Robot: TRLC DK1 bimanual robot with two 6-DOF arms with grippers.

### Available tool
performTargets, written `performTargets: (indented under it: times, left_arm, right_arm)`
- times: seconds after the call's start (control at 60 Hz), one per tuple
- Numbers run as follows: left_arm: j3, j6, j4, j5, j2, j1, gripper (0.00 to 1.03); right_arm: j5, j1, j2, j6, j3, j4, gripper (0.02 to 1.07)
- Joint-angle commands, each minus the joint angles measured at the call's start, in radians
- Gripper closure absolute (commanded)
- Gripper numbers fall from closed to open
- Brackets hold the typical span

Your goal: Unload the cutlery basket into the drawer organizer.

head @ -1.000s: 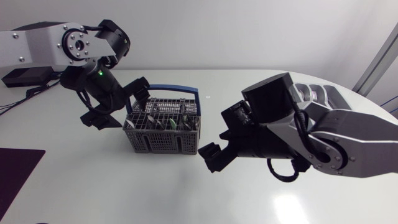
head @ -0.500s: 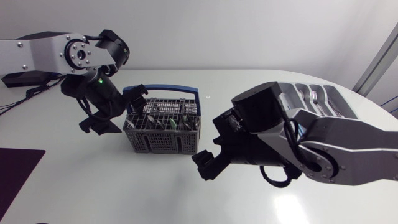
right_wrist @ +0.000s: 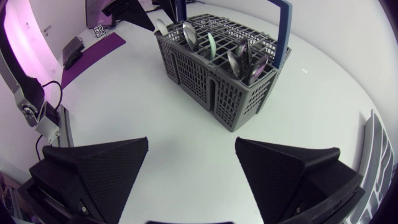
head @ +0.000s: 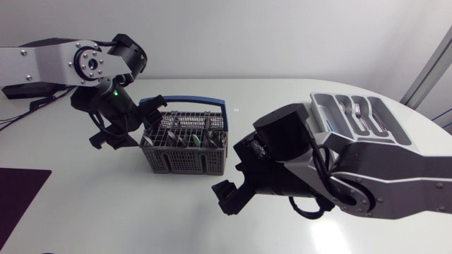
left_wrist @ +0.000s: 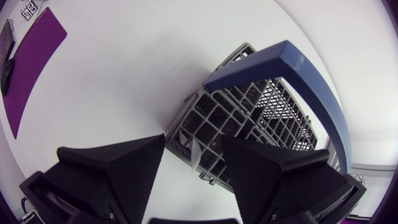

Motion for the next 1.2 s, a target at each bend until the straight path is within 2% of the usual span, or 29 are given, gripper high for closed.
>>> performTargets:
  times: [0.0, 0.067, 0.167, 0.367, 0.5, 1.083, 1.183]
  left_arm:
    - [-0.026, 0.011, 0.002, -0.009, 0.004, 0.004, 0.44]
    - [-0.032, 0.016, 0.004, -0.009, -0.001, 0.001, 0.44]
    - [-0.035, 0.022, 0.004, -0.009, -0.007, -0.002, 0.57]
    - [-0.031, 0.045, 0.004, -0.009, -0.015, -0.013, 0.58]
    - [-0.023, 0.048, 0.004, -0.009, -0.015, -0.021, 0.78]
    - [-0.020, 0.103, 0.005, 0.009, -0.032, -0.016, 0.76]
    - [-0.022, 0.105, 0.007, 0.009, -0.030, -0.016, 0.80]
  right_arm:
    - [0.009, 0.020, 0.017, 0.026, -0.021, 0.015, 0.06]
    - [0.015, 0.032, 0.018, 0.026, -0.021, 0.021, 0.06]
    - [0.021, 0.043, 0.029, 0.028, -0.018, 0.024, 0.06]
    - [0.025, 0.050, 0.038, 0.029, -0.017, 0.025, 0.06]
    - [0.025, 0.052, 0.043, 0.029, -0.018, 0.030, 0.06]
    - [0.035, 0.066, 0.047, 0.029, -0.021, 0.036, 0.06]
    - [0.035, 0.067, 0.047, 0.029, -0.021, 0.036, 0.06]
